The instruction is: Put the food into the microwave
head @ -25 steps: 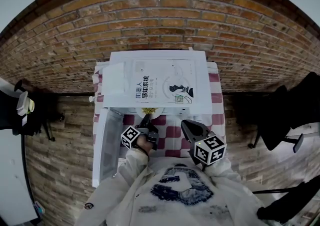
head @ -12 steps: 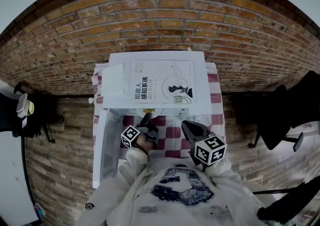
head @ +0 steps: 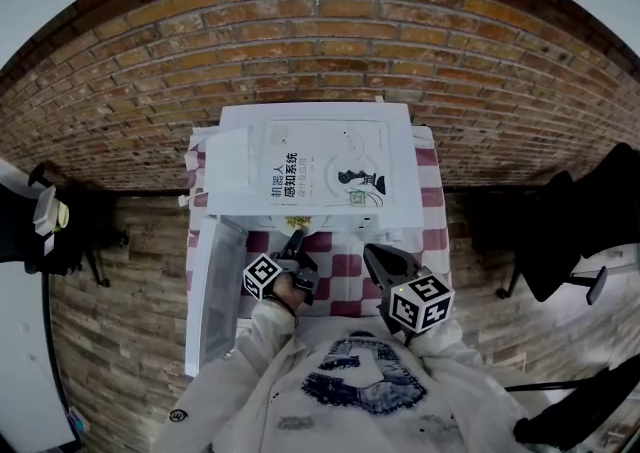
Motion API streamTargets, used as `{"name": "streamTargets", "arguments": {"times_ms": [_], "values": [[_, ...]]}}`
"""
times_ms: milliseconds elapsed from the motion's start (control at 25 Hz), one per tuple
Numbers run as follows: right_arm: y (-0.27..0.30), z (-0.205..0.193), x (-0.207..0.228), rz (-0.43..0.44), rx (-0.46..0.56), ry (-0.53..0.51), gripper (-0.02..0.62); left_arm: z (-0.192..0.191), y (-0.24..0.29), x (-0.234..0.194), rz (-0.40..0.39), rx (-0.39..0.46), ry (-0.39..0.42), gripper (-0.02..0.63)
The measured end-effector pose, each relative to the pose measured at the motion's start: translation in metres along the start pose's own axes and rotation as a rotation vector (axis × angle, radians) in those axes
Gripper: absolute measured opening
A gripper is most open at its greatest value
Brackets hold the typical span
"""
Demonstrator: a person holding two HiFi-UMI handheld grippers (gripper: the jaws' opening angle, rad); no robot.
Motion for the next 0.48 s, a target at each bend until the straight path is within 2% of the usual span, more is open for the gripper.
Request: {"name": "streamTargets", "arguments": {"times_ms": [360, 480], "values": [[-0.0058, -0.0055, -0.0046, 0.005, -0.005, 0.006, 0.015, -0.0109, -0.0099, 0.0064, -0.025, -0.044, 0.005, 0.092], [-0.0057, -0.0075, -0.0069, 0.011, -0.011, 0.008, 0.015, -0.0076, -0.0117, 0.0060, -0.024, -0.042, 0.022, 0.024]]}}
Point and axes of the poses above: the fingertips, and each gripper's own axes: y forward along the fingers, x to its right, z out of its top, the point moved 3 cm from there along -y, backward along the fingers, and after that the axes turned 13 degrees about -z, right-handed, at the moved point
